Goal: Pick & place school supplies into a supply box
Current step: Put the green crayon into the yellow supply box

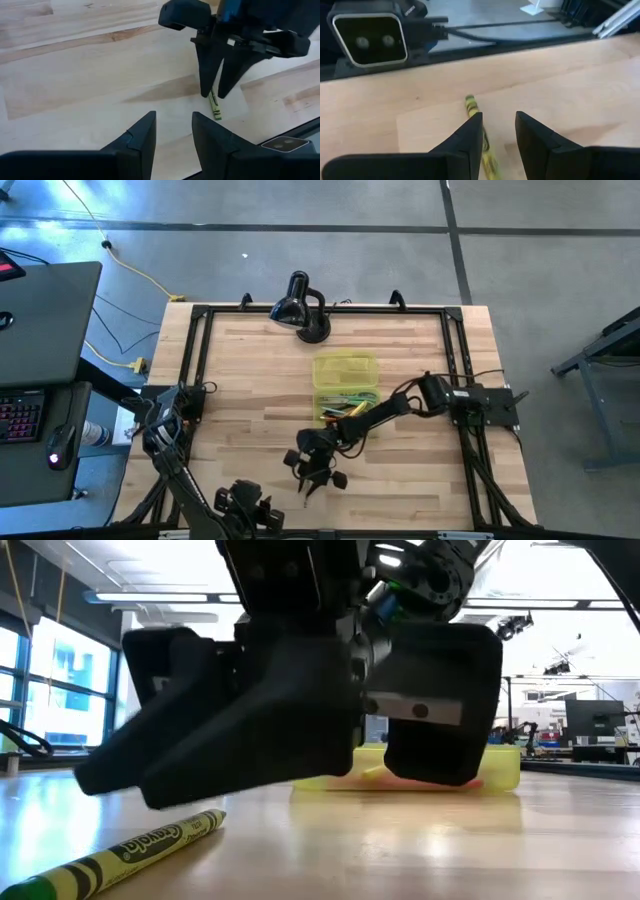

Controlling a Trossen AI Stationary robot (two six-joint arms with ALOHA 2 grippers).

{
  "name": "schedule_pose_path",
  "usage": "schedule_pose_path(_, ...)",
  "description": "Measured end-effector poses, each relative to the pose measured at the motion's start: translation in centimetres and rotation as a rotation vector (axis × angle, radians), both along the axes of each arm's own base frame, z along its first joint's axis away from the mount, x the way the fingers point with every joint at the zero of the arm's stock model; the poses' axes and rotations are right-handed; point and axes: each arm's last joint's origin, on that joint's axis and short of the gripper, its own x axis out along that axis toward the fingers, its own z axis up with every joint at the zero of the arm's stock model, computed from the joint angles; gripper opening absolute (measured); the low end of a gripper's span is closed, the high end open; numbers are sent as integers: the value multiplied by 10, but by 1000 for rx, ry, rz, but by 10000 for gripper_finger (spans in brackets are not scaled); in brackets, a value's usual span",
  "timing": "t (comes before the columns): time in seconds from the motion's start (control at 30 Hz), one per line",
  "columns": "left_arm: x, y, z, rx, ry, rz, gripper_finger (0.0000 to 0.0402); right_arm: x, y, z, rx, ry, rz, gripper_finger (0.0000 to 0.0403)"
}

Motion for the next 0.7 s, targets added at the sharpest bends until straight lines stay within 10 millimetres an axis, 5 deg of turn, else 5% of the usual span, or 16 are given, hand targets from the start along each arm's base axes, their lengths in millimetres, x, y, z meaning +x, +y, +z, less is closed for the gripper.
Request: schedule_pose_path(0.7,0,0,0,-10,-13,23,159,0,-12,-21,6,17,81,94)
